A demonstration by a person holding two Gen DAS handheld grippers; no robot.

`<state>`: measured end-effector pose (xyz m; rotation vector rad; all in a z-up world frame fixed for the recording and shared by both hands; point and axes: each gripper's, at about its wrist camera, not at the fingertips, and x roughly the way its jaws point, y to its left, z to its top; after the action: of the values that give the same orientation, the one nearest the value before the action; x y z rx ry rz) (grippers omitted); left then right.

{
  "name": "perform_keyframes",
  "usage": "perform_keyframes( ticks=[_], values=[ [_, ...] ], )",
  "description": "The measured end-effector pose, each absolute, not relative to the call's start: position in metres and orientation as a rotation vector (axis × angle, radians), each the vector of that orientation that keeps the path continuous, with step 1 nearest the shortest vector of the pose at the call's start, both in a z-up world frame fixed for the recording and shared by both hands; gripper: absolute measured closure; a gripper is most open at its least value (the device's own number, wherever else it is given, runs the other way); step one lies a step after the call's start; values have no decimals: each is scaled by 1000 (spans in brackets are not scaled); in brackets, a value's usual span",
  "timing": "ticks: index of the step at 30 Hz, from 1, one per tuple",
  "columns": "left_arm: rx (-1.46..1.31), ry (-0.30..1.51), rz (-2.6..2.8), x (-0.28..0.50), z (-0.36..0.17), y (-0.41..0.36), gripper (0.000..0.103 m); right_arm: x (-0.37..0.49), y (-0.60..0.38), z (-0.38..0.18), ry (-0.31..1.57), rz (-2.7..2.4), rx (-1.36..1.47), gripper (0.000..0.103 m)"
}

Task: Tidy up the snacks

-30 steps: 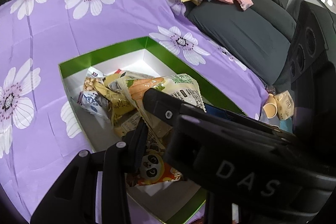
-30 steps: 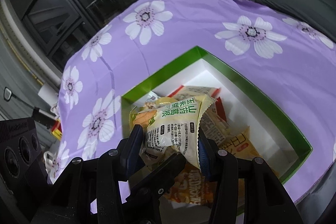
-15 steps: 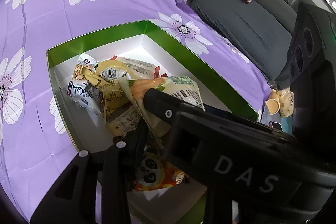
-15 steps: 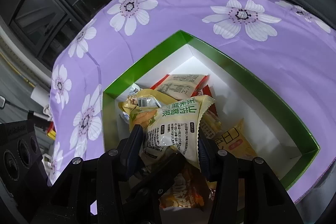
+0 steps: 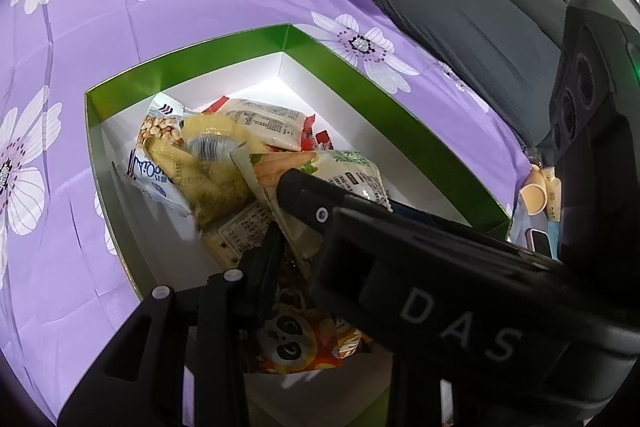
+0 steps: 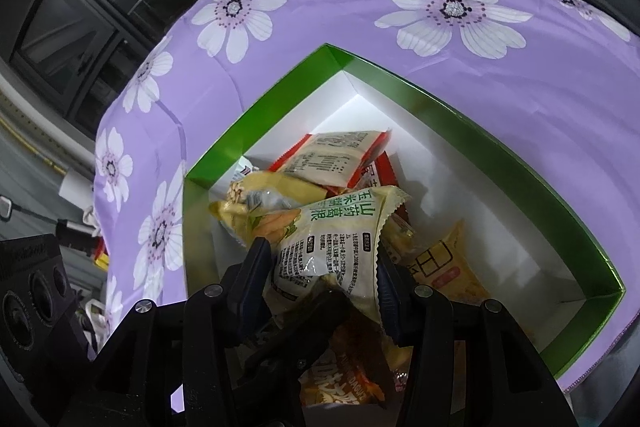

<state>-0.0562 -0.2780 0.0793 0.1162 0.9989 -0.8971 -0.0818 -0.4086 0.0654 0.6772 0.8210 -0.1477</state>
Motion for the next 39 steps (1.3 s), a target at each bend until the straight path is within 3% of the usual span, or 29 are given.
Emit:
perform_keyframes(
  ticks=[23, 26, 30, 37, 39],
  values=[
    [128, 1004, -914, -56, 78, -281, 66, -84, -416, 64, 826, -182, 694, 49],
    [124, 993, -908, -59, 82, -279, 60, -87, -417, 67, 815, -183, 699, 45],
    [129, 944, -868, -60, 92, -271, 36, -95, -420, 74, 761, -188, 718, 31],
    [110, 870, -868, -70, 114, -252, 16, -104, -419, 88, 690, -200, 718, 30],
    [121, 835, -839, -74, 121, -246, 16, -105, -416, 93, 678, -203, 702, 30]
  ],
)
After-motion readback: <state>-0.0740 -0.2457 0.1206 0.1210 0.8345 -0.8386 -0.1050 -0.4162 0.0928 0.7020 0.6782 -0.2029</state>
